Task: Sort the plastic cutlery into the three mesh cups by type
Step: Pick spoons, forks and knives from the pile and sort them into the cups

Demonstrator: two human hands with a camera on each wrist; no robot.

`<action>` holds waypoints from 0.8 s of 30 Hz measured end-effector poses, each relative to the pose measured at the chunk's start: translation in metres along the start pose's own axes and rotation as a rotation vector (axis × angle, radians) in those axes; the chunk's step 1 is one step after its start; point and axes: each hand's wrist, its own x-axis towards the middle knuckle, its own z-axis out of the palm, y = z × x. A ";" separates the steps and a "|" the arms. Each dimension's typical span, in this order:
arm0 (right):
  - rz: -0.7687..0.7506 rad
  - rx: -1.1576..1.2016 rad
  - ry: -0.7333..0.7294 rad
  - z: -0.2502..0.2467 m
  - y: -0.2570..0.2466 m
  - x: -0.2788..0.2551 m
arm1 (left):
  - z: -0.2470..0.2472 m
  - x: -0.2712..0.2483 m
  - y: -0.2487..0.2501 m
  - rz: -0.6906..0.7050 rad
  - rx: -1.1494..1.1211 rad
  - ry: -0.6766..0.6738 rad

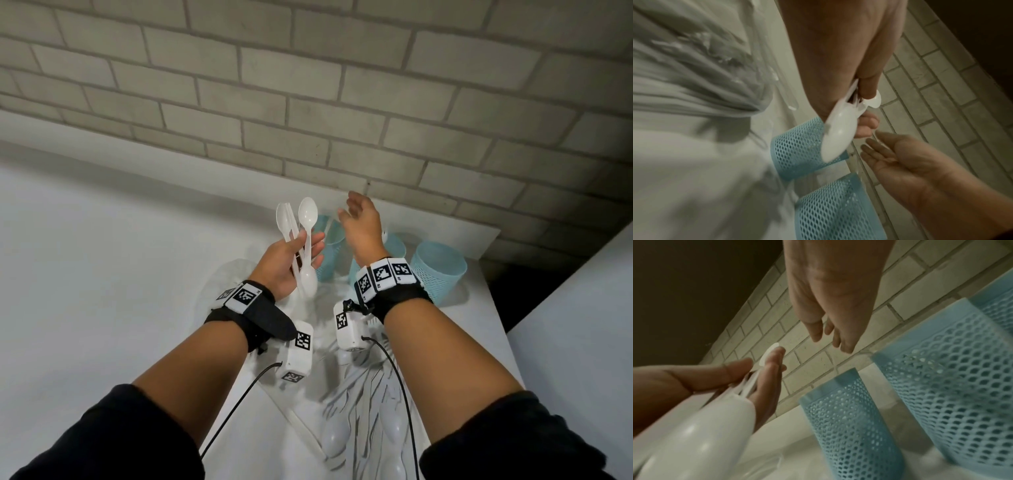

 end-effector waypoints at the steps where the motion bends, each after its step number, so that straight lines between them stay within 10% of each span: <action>1: -0.059 -0.015 0.025 -0.001 -0.004 -0.002 | 0.001 -0.001 0.000 -0.006 0.024 -0.007; 6: -0.217 -0.192 0.002 -0.007 -0.022 -0.010 | 0.007 -0.002 -0.002 -0.044 0.062 -0.037; 15: 0.087 -0.285 -0.406 -0.027 -0.031 -0.024 | 0.035 -0.010 -0.008 -0.085 0.174 -0.129; 24: 0.207 0.141 -0.033 -0.054 -0.033 -0.021 | 0.044 -0.009 -0.019 -0.112 0.237 -0.215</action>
